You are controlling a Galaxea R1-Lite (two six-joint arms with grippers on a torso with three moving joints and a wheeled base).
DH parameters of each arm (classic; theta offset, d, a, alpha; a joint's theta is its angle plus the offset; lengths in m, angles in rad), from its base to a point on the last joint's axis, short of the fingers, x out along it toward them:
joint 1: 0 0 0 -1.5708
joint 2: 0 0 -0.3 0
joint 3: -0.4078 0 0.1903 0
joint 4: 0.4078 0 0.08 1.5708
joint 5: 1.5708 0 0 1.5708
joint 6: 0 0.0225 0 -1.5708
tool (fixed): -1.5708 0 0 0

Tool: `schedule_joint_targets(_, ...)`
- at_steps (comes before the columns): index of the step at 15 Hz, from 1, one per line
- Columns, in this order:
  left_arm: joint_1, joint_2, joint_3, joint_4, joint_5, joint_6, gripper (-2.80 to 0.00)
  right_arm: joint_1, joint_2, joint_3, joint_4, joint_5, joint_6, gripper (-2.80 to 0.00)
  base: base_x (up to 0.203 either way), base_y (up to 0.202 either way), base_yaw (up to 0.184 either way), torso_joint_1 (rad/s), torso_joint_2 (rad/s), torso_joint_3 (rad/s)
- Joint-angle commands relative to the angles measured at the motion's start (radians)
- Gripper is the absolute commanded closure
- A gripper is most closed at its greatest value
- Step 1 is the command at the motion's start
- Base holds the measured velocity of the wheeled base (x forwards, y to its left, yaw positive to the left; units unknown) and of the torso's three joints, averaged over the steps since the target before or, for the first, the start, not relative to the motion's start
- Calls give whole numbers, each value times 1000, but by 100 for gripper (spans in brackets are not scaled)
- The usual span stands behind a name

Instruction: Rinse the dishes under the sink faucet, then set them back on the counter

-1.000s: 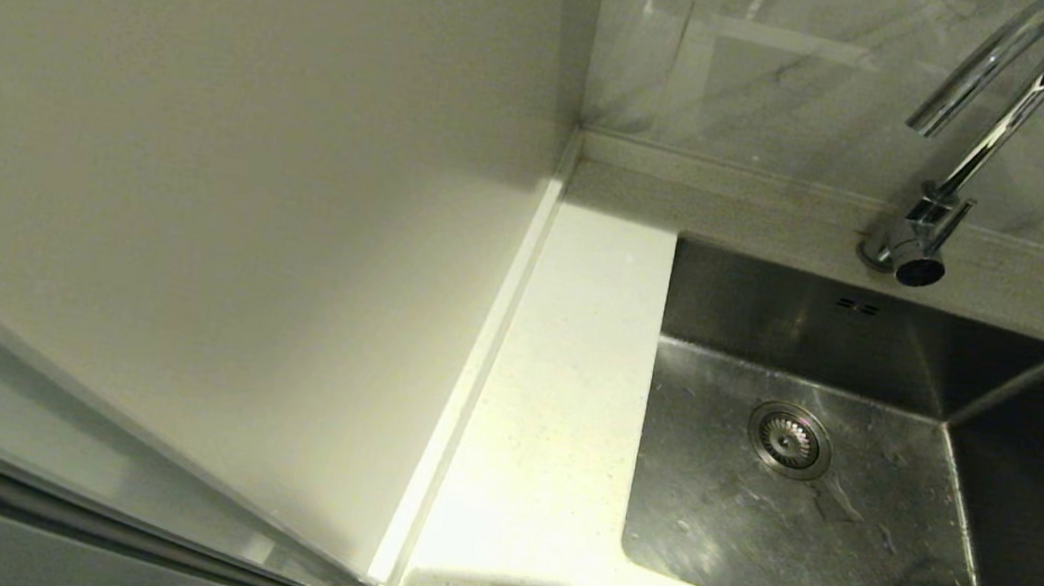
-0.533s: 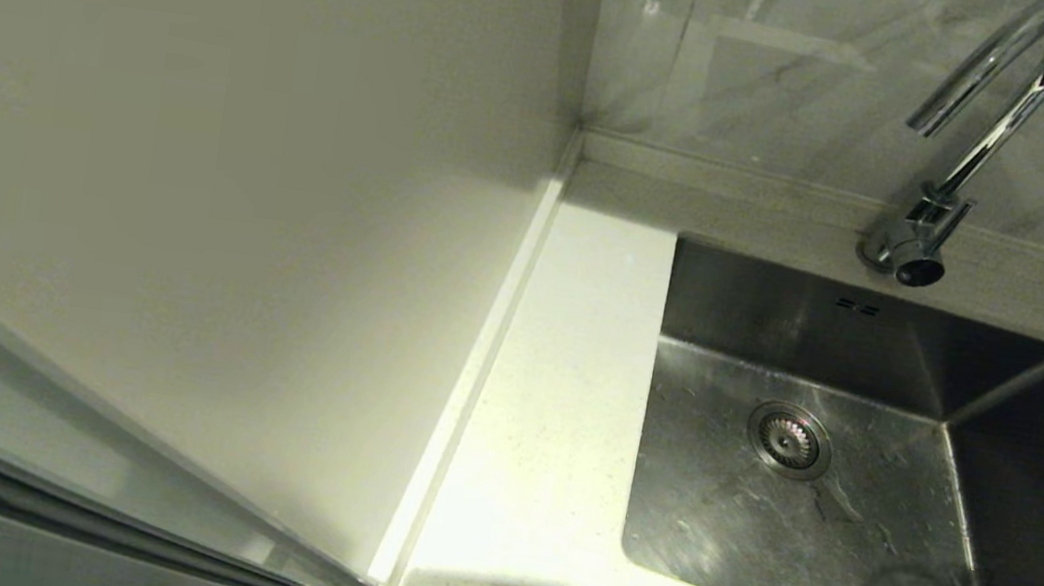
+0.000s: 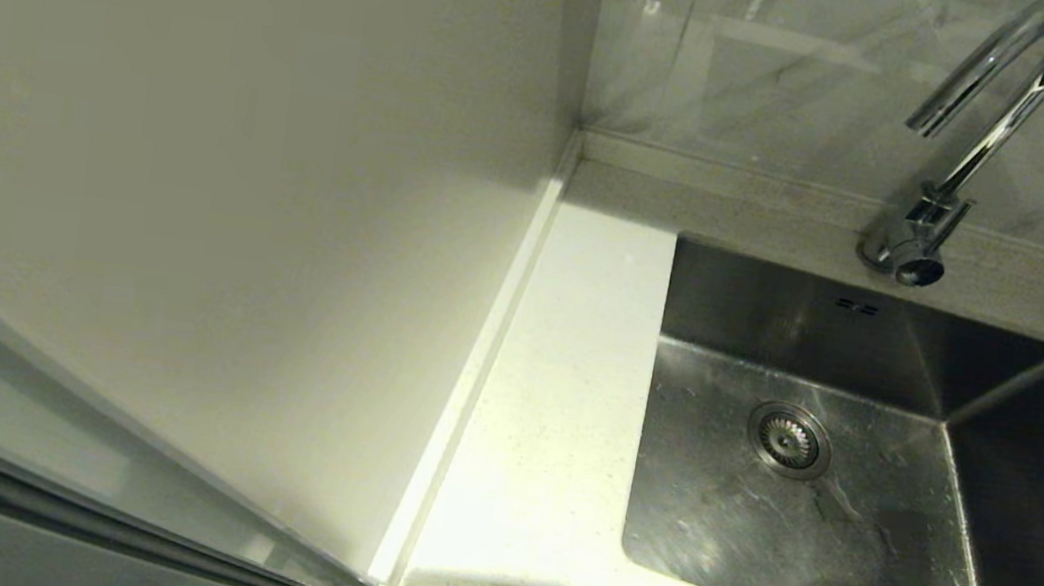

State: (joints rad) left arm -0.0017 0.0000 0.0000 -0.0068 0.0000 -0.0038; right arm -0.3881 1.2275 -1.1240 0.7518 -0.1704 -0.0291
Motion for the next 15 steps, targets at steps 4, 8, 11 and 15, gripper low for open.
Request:
schedule_joint_targets(4,0,0,3,1,0,-1,0,175,82,-318,-256,-169,-30,-192,0,0,0,0,0,0)
schedule_joint_targets(8,0,0,3,1,0,-1,0,218,82,-443,-291,-218,-171,0,0,0,0,0,0,0)
schedule_joint_targets(11,0,0,3,-1,0,-1,0,230,23,-500,-280,-218,-176,0,0,0,0,0,0,0)
schedule_joint_targets(15,0,0,3,1,0,-1,0,264,-165,-447,-65,-181,-175,0,0,0,0,0,0,0)
